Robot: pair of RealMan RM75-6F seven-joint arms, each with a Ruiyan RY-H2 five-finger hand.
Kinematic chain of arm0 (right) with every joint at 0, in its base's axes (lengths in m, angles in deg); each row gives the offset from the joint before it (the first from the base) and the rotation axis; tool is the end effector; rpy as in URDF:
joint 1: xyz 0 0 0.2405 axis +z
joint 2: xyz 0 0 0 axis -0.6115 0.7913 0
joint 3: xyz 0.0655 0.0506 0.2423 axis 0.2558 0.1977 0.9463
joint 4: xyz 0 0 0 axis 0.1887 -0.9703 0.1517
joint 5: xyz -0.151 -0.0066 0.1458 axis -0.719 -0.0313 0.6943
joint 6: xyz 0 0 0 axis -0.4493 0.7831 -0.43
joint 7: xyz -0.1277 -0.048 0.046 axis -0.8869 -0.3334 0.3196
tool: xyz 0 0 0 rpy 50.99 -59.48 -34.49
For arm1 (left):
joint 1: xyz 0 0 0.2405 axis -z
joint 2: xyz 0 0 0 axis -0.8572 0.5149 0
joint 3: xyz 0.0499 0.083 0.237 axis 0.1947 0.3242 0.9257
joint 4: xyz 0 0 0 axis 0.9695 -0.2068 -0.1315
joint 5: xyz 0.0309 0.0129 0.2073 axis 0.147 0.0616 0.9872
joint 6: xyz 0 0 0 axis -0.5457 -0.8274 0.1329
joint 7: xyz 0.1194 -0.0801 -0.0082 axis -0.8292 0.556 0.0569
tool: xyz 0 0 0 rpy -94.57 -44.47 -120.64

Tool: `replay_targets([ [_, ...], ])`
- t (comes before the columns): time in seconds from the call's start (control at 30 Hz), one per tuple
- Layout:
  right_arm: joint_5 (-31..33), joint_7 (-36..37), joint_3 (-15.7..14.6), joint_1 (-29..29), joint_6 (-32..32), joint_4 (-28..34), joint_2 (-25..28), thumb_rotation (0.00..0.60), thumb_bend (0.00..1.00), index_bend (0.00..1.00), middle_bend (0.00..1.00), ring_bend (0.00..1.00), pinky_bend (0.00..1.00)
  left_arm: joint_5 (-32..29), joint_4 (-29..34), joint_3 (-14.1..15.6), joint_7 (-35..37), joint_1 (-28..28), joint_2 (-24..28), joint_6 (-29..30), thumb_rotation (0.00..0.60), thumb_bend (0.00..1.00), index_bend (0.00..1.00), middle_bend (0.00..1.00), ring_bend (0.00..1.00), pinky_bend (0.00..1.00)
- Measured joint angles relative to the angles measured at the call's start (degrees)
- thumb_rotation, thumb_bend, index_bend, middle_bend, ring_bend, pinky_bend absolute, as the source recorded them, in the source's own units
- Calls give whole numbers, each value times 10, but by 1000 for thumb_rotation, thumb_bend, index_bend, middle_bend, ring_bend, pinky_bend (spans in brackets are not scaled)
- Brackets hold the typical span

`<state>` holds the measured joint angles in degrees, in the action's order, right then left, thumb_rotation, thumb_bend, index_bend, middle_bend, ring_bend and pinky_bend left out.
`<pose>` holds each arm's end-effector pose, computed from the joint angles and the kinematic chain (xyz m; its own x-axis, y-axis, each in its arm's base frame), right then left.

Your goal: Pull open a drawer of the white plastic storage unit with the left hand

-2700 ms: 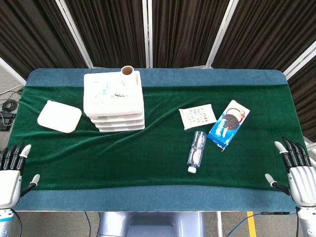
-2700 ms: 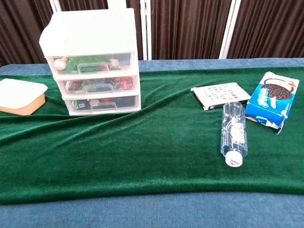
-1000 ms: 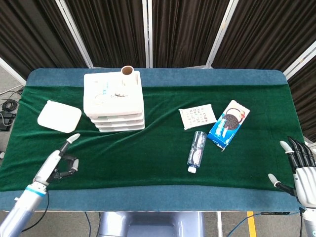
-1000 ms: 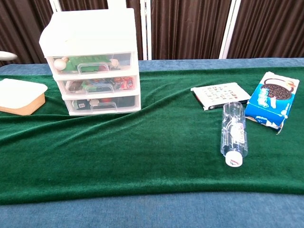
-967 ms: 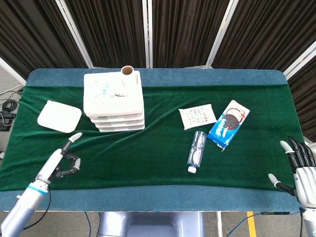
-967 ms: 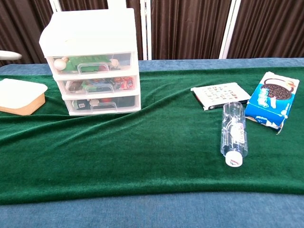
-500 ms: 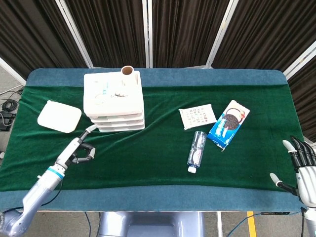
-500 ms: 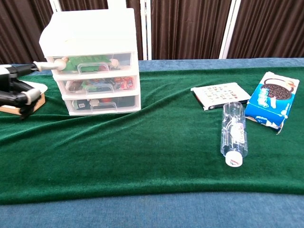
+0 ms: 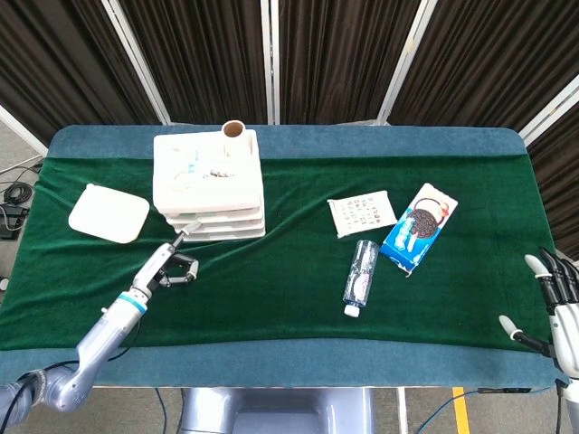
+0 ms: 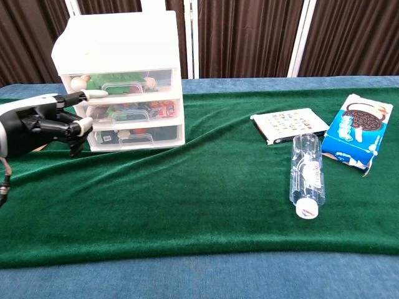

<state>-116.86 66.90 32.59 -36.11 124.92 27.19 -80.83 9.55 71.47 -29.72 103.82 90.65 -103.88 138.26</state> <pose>-0.3050 -0.1671 0.1963 0.2173 0.1630 0.9624 -0.9652 -0.1109 0.2368 -0.2011 0.3064 0.0068 -0.5477 0.5024 0.6691 0.8090 0.1139 0.5767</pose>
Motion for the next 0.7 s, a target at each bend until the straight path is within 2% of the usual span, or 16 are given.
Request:
replay_targets([
  [0.23, -2, 12, 0, -1, 4, -2, 2, 600, 92, 84, 0, 0, 0, -22, -20, -10, -37, 15, -30, -6, 600, 643, 0, 806, 714, 672],
  [0.7, -3, 17, -1, 0, 1, -3, 4, 600, 92, 84, 0, 0, 0, -25, -52, -20, -52, 26, -63, -2, 600, 642, 0, 806, 714, 672],
])
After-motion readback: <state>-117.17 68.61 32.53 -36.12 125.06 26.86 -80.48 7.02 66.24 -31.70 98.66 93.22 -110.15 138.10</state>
